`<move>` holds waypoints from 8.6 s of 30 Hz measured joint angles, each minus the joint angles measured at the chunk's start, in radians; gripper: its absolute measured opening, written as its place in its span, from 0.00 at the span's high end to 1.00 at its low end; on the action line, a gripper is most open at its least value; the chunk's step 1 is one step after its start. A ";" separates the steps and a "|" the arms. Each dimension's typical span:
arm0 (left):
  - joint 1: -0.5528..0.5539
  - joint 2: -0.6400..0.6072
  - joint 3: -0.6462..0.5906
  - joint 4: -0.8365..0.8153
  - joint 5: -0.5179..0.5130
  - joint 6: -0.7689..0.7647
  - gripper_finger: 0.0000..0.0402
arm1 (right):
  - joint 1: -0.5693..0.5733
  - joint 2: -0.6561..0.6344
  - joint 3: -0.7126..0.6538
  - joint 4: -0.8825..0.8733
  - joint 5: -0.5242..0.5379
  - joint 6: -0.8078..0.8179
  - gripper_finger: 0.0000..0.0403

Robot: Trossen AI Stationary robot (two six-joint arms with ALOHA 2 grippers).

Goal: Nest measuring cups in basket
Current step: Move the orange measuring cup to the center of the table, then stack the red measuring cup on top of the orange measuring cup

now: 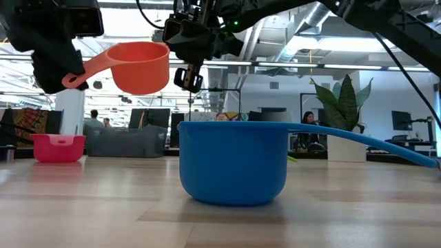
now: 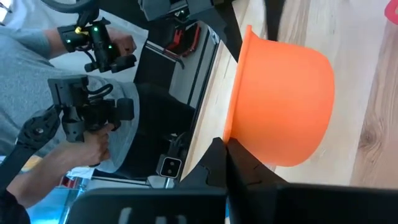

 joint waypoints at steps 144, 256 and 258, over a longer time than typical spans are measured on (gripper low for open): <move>-0.018 -0.265 0.215 -0.633 -0.384 -0.258 0.64 | 0.180 0.217 0.180 0.011 0.978 0.614 0.89; -0.214 -0.109 0.145 -0.577 0.062 -0.254 0.54 | 0.163 0.038 0.180 0.333 0.989 0.579 0.27; -0.237 -0.123 0.145 -0.597 0.062 -0.240 0.54 | 0.197 0.025 0.180 0.242 1.067 0.595 0.28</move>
